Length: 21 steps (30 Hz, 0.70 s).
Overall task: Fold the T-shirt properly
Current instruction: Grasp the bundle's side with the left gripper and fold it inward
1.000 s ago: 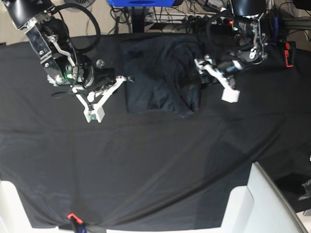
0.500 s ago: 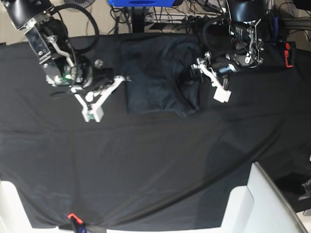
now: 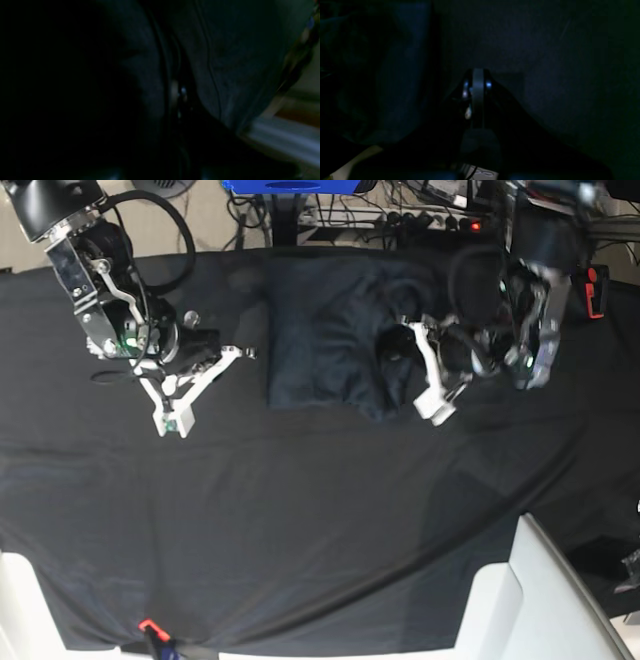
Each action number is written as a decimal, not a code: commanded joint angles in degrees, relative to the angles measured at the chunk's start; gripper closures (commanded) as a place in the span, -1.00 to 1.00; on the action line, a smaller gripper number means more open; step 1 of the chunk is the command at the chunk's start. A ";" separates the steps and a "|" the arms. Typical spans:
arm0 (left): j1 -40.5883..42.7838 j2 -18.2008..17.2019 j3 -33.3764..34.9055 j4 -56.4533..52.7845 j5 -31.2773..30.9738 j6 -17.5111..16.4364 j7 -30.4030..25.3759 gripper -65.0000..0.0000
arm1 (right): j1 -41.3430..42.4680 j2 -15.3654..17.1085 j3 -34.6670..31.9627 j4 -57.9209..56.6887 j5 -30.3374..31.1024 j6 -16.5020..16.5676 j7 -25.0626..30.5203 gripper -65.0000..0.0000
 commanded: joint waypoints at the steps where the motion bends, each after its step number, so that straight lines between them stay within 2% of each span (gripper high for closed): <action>1: -1.37 -1.92 2.30 0.70 0.83 0.32 0.98 1.00 | 0.49 0.39 0.22 0.68 0.13 0.18 0.84 1.00; 7: -8.49 -7.37 16.98 0.79 1.18 0.32 0.63 1.00 | 0.58 0.48 0.30 0.68 0.13 0.18 0.84 1.00; 9: -10.60 -8.08 21.82 1.32 4.17 0.32 0.63 1.00 | 0.75 0.48 0.30 0.68 0.13 0.18 0.84 1.00; 12: -11.92 -7.99 26.74 3.60 13.40 0.32 0.63 1.00 | 0.93 0.48 0.39 0.59 0.13 0.18 0.84 1.00; 14: -12.10 -7.55 28.41 5.01 20.78 0.32 0.63 1.00 | 0.49 0.30 2.76 0.59 0.13 0.18 0.84 1.00; 21: -13.77 -2.19 28.94 5.71 39.68 0.32 0.37 1.00 | 0.49 0.39 6.63 0.59 0.13 0.18 0.49 1.00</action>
